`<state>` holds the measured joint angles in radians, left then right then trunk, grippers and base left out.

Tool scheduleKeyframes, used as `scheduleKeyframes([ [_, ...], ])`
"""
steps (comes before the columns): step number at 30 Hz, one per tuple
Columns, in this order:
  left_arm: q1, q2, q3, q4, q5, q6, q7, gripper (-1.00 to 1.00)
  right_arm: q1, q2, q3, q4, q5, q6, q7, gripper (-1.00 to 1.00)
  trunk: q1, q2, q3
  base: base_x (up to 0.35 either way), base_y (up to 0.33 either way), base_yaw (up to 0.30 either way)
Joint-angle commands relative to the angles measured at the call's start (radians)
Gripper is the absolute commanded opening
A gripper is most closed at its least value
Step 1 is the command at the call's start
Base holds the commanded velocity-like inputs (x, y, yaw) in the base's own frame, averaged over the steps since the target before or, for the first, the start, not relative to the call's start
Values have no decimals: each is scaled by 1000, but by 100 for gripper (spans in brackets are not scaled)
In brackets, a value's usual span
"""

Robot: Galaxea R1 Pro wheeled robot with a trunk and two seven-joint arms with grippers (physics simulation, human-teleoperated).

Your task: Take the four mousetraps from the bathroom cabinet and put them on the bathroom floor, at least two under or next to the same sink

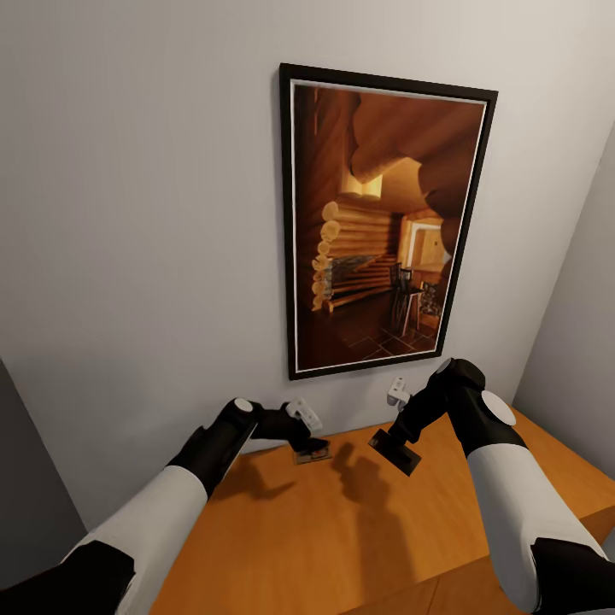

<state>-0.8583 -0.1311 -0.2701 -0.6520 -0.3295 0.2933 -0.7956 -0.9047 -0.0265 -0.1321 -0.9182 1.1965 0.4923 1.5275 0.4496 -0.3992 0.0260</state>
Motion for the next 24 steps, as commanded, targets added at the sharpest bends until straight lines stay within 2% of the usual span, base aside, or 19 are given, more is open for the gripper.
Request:
scheduleKeyframes([
  [1, -5, -3, 1, 8, -5, 6, -4, 100, 0, 0, -1, -1, 5, 11, 6, -100, 0, -1, -1, 0, 0, 0],
  [12, -49, -17, 13, 102, -5, -23, -1, 100, 0, 0, -1, -1, 5, 11, 6, -100, 0, -1, -1, 0, 0, 0],
  [19, -105, -18, 41, 234, -5, -114, 0, 100, 0, 0, -1, -1, 5, 11, 6, -100, 0, -1, -1, 0, 0, 0],
  [24, -117, -18, 45, 270, -4, -136, 0, 100, 0, 0, -1, -1, 5, 11, 6, -100, 0, -1, -1, 0, 0, 0],
])
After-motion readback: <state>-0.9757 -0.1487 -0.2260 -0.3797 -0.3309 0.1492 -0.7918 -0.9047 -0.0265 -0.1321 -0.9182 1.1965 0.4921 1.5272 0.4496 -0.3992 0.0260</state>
